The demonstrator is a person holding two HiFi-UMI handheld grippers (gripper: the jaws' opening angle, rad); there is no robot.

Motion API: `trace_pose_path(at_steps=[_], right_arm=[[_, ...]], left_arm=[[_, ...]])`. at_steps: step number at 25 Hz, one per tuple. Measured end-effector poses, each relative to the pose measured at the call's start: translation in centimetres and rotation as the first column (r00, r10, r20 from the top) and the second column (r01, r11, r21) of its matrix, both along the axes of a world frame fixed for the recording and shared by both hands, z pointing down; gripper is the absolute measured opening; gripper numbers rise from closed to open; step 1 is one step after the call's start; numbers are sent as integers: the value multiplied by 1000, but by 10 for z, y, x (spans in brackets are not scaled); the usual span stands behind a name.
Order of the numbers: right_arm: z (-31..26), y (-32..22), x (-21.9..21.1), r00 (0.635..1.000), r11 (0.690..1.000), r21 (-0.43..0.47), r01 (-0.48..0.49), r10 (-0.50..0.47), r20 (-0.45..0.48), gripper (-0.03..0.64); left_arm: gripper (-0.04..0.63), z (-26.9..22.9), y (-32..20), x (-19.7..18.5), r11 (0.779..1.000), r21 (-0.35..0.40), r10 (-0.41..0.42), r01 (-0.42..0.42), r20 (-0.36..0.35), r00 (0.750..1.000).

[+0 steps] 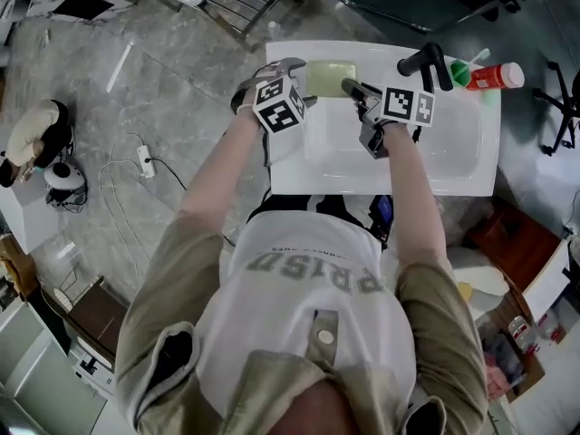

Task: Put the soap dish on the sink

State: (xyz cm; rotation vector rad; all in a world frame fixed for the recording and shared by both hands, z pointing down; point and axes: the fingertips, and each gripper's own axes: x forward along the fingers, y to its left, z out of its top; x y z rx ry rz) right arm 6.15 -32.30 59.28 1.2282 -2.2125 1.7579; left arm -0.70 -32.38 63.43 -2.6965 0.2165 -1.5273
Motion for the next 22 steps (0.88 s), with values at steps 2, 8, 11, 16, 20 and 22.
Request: trace_pose_path(at_steps=[2,8,11,16,20,22], right_arm=[[5,-3,0,1000,1000,-6,-3,3,-6,34],[18,-12,1,999,1000,-29,5,-6,-42,32],[25,-17,1,997,999,-48,20,-23,-71,32],[32,-22,0,994,997,-68,27,-34,-105,31],[34,-26,0,994,997,-81,18,-27,-108,36],[36,-26,0,992,996,-91,20,-31,-122,44]], left_arm=[[371,5,-3,0,1000,-17,-6,7,17,1000],[371,17,-11,1,999,-32,-6,8,47,999],[370,22,-15,2,999,-39,-4,7,58,998],[371,26,-19,3,999,-43,-6,9,68,998],[371,34,-23,-1,999,-39,-6,9,94,996],[371,36,-23,-1,999,-43,-7,12,102,995]])
